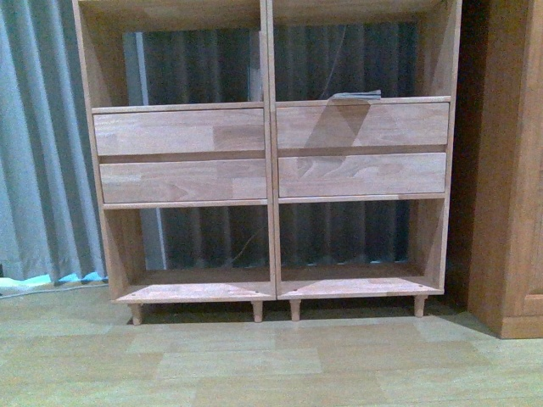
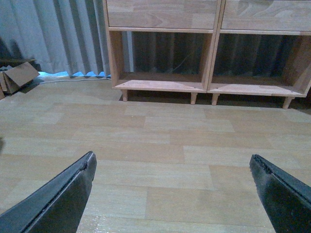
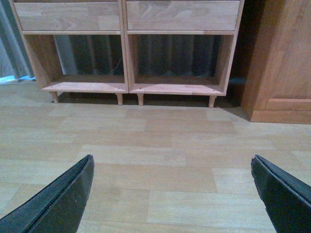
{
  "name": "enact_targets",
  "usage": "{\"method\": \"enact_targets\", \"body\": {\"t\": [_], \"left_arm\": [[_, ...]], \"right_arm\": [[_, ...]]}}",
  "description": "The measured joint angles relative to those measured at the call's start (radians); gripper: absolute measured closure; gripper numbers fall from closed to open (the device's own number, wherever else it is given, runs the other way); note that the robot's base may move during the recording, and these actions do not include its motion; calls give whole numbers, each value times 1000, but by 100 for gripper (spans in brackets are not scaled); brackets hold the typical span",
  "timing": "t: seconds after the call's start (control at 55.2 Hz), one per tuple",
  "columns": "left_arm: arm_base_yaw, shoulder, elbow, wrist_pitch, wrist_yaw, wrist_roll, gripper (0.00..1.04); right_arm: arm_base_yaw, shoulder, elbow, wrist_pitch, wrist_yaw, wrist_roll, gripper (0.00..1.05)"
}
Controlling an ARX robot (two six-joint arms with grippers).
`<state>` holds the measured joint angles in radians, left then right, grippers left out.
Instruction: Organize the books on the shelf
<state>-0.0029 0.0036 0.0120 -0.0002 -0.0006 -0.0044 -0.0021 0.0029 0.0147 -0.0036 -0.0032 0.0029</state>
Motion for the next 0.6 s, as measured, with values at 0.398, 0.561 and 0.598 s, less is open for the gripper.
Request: {"method": "enact_targets", "body": {"t": [0.398,0.561,0.598], "left_arm": [[0,0,0,0,0,0,7],[0,0,0,0,0,0,7],[0,0,0,0,0,0,7]], "right_arm": [[0,0,0,0,0,0,7],[0,0,0,0,0,0,7],[0,0,0,0,0,0,7]]}}
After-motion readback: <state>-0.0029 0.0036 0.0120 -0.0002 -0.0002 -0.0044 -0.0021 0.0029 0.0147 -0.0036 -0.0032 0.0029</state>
